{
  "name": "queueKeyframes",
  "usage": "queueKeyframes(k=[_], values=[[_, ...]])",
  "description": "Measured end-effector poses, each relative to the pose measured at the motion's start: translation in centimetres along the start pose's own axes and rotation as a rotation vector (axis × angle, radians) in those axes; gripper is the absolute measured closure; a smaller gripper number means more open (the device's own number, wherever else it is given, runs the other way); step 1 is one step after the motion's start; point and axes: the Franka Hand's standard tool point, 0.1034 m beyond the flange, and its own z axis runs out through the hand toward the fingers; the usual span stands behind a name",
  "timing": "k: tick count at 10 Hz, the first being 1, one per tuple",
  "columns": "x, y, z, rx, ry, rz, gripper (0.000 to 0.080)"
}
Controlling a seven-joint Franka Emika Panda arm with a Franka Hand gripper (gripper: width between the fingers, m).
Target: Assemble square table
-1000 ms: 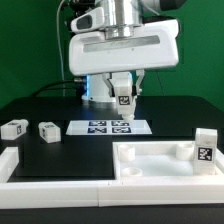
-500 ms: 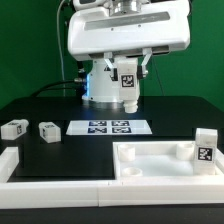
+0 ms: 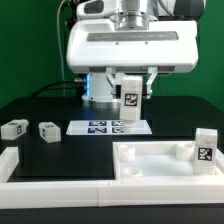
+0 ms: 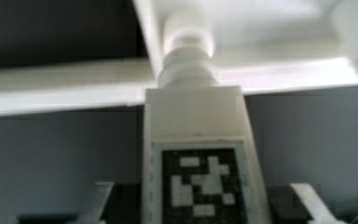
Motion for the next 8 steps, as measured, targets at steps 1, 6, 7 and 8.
queueKeyframes(k=[1,6,7,8], values=[[-0.1,-0.1,0.0,0.000,-0.002,-0.001,0.0512],[0.1,3.0,0.2,-0.014,0.010,-0.003,0.0512],[0.7,3.3,0.4,-0.007,0.018,0.012,0.0512],[0.9,3.1,0.8,0.000,0.022,0.019,0.0512]])
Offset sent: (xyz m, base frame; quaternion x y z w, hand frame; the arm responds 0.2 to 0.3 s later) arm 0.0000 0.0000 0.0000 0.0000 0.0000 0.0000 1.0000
